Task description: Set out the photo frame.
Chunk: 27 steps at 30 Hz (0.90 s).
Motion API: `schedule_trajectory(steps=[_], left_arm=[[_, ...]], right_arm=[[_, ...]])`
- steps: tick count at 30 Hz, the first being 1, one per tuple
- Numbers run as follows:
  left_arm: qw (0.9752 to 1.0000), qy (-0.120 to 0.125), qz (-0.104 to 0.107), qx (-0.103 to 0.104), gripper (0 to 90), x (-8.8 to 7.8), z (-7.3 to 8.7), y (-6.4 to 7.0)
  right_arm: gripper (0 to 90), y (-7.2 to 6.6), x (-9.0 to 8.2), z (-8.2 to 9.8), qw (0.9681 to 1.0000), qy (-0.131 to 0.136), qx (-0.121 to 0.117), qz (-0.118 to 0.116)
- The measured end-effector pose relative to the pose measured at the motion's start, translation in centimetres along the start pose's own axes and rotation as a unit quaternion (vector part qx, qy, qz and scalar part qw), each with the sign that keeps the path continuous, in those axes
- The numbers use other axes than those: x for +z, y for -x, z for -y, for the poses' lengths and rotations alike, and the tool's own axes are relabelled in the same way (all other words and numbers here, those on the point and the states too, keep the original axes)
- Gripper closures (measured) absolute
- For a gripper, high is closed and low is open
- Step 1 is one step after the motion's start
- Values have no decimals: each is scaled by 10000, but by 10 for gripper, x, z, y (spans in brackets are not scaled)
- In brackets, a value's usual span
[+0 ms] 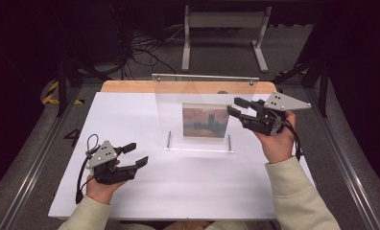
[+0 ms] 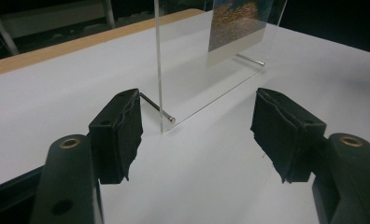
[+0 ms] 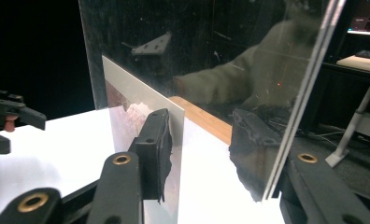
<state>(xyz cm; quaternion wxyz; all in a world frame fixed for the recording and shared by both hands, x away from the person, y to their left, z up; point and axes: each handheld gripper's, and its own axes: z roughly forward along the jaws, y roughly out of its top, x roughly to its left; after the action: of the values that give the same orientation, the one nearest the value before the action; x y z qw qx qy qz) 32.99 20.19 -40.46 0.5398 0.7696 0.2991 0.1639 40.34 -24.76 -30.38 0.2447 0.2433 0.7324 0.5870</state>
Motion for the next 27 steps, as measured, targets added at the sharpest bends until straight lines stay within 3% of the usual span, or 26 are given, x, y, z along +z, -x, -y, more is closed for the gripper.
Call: schedule_trajectory(steps=[2, 12, 27], left_arm=[[9999, 13, 43, -102, 338, 1, 1, -1], [9998, -131, 35, -174, 336, 4, 4, -6], [9996, -182, 67, -203, 334, 7, 6, -6]], right_arm=[[554, 3, 2, -1, 10000, -36, -7, 13], [539, 15, 12, 0, 9998, -193, 70, 67], [522, 29, 23, 21, 9967, -759, 197, 209]])
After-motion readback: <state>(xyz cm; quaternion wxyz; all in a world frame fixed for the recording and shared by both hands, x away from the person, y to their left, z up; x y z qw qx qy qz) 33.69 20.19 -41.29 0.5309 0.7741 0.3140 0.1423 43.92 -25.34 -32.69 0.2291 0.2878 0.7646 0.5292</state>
